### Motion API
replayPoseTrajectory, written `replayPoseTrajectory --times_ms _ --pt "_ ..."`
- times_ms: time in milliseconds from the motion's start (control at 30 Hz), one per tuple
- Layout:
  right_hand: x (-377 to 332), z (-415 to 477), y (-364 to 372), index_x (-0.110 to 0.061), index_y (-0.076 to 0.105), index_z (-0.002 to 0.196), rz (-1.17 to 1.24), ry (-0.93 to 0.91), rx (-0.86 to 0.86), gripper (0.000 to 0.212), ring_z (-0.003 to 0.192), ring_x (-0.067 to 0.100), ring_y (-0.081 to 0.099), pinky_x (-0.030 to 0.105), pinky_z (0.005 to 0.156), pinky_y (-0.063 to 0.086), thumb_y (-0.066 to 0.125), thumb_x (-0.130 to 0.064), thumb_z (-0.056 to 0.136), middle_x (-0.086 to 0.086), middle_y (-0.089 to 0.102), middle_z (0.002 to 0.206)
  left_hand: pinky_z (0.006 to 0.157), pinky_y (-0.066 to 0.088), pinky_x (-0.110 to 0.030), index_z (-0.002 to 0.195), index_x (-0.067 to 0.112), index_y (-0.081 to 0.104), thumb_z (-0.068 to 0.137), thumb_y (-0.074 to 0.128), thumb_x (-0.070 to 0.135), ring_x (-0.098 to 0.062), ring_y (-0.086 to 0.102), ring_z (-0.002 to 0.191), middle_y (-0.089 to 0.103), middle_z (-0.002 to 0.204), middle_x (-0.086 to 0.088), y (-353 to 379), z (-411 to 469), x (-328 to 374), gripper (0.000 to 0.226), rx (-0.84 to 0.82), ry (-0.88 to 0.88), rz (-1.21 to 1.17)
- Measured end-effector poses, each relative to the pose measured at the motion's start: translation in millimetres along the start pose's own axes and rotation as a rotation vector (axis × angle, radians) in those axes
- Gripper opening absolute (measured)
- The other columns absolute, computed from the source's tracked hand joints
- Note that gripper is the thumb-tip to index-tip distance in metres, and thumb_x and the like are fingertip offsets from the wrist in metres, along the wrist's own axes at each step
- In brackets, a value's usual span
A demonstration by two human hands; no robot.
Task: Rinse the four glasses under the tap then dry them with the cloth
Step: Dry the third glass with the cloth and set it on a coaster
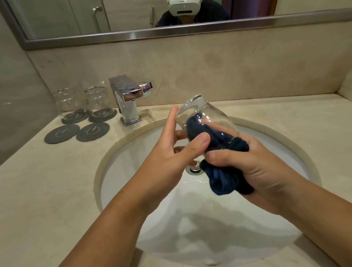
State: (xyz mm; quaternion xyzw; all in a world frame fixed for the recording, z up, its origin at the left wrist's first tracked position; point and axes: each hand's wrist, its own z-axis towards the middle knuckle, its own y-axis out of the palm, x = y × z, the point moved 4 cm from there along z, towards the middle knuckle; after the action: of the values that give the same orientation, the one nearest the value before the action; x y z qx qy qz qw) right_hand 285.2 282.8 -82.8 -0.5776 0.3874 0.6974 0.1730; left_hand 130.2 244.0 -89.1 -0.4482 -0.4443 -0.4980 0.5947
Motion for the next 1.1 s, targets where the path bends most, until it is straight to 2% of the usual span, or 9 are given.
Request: replayPoseTrajectory --times_ms 133,233,333,467,667,767,867,1000,1100 --pt "-0.2 -3.5 3.8 -0.034 0.078 0.123 -0.161 0.006 0.048 0.059 0.106 0.042 0.075 0.042 0.097 0.06 0.082 0.006 0.08 0.025 0.075 0.117 0.089 0.06 -0.024 0.161 0.036 0.038 0.084 0.08 0.066 -0.004 0.075 0.112 0.069 0.136 0.014 9.1 -2.3 5.1 0.093 0.078 0.011 0.034" --pt "-3.9 -4.6 6.5 -0.033 0.077 0.126 -0.111 0.044 -0.018 0.064 0.092 0.034 0.074 0.036 0.084 0.064 0.082 0.006 0.076 0.028 0.073 0.119 0.083 0.057 -0.014 0.154 0.032 0.048 0.078 0.074 0.049 0.002 0.074 0.106 0.072 0.129 0.015 8.3 -4.1 8.5 0.082 0.078 0.013 0.021" --pt "-5.8 -3.6 4.8 -0.033 0.076 0.128 -0.024 0.068 -0.073 0.065 0.09 0.029 0.072 0.029 0.074 0.06 0.08 0.003 0.074 0.018 0.076 0.113 0.094 0.056 -0.018 0.164 0.024 0.036 0.084 0.083 0.045 0.0 0.071 0.118 0.067 0.143 0.009 5.6 -4.0 8.8 0.096 0.061 0.015 0.021" --pt "-4.8 -1.4 -0.6 -0.03 0.068 0.139 0.037 0.061 -0.125 0.07 0.123 0.044 0.062 0.04 0.106 0.052 0.079 -0.01 0.072 0.022 0.064 0.144 0.111 0.053 -0.037 0.17 0.034 0.018 0.077 0.092 0.05 -0.01 0.067 0.13 0.057 0.158 0.001 3.9 -1.6 4.4 0.12 0.03 0.023 -0.04" --pt "-5.2 -3.2 -2.0 -0.032 0.08 0.121 -0.073 -0.029 0.019 0.058 0.093 0.023 0.075 0.031 0.084 0.062 0.081 0.006 0.078 0.01 0.079 0.117 0.12 0.043 -0.052 0.159 0.064 0.022 0.086 0.08 0.045 -0.018 0.065 0.135 0.064 0.149 0.004 5.5 -3.4 1.5 0.095 -0.01 0.014 -0.105" --pt "-5.9 -6.0 2.8 -0.037 0.081 0.117 -0.216 -0.073 0.06 0.055 0.096 0.026 0.079 0.031 0.086 0.062 0.075 0.007 0.086 0.008 0.081 0.112 0.108 0.055 -0.041 0.158 0.068 0.016 0.078 0.077 0.066 -0.008 0.07 0.126 0.059 0.151 0.011 5.8 -2.7 3.9 0.1 0.025 0.0 -0.008" --pt "-6.5 -6.5 4.0 -0.04 0.08 0.118 -0.254 -0.061 0.072 0.055 0.092 0.026 0.079 0.033 0.087 0.063 0.075 0.004 0.087 0.009 0.081 0.111 0.095 0.058 -0.03 0.161 0.064 0.013 0.074 0.079 0.069 -0.003 0.073 0.114 0.063 0.143 0.009 4.1 -2.9 4.2 0.109 0.061 -0.008 0.062" --pt "-7.4 -6.5 3.4 -0.038 0.078 0.123 -0.212 0.013 0.003 0.059 0.104 0.043 0.075 0.045 0.097 0.06 0.077 0.008 0.086 0.022 0.076 0.121 0.105 0.055 -0.042 0.165 0.053 0.021 0.073 0.086 0.061 -0.013 0.075 0.115 0.065 0.143 0.003 -0.9 -2.4 3.1 0.112 0.075 -0.007 0.055" --pt "-9.7 -6.4 2.8 -0.035 0.079 0.122 -0.101 0.046 -0.039 0.059 0.082 0.03 0.072 0.031 0.076 0.062 0.077 0.003 0.077 0.022 0.075 0.122 0.114 0.051 -0.053 0.168 0.041 0.025 0.072 0.091 0.057 -0.018 0.072 0.124 0.063 0.149 0.003 -4.3 -2.7 2.7 0.118 0.045 -0.016 0.028"
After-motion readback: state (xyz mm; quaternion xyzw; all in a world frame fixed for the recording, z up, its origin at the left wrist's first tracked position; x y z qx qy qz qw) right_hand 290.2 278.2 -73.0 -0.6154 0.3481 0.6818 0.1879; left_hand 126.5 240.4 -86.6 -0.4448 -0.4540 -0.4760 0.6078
